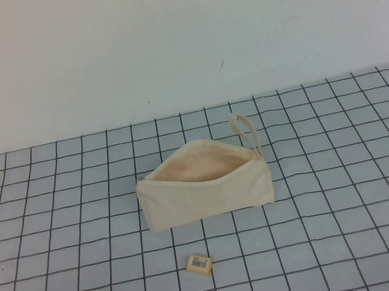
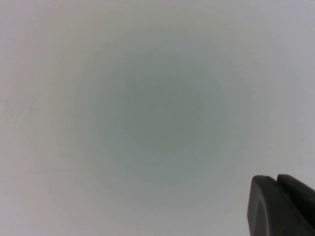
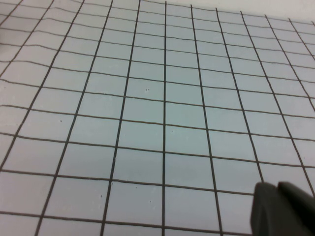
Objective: Put eraser into pencil case
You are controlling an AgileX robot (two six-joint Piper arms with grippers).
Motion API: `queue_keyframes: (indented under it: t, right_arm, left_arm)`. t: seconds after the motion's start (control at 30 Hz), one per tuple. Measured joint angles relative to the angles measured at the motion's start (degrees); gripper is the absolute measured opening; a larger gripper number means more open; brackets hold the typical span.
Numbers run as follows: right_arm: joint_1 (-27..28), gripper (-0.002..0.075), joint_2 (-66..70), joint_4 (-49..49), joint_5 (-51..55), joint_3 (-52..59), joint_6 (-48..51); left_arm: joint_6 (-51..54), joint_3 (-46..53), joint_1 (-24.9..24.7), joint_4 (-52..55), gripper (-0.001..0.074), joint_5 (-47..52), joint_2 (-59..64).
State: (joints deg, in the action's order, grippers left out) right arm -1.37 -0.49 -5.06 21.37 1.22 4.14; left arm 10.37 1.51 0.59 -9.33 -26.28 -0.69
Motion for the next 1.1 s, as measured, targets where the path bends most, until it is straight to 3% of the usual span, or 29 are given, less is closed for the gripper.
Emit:
queue_keyframes:
  t: [0.1,0.3,0.57,0.83,1.1]
  right_arm:
    - [0.0,-0.0001,0.0,0.0,0.0,0.0,0.0]
    - [0.0,-0.0001,0.0,0.0,0.0,0.0,0.0]
    - [0.0,-0.0001,0.0,0.0,0.0,0.0,0.0]
    - [0.0,-0.0001,0.0,0.0,0.0,0.0,0.0]
    - [0.0,-0.0001,0.0,0.0,0.0,0.0,0.0]
  left_arm:
    - [0.34,-2.19,0.0,-0.09,-0.0001,5.32,0.0]
    - [1.71,-16.25,0.0,-0.09,-0.0001,24.77,2.18]
    - [2.83,-34.94,0.0,-0.36,-0.0002,50.44,23.7]
    - [1.11,-37.06,0.0,-6.07,-0.0002,52.93,43.49]
    - [15.01,-47.38,-2.28,-20.93,-0.0001,65.27,63.95]
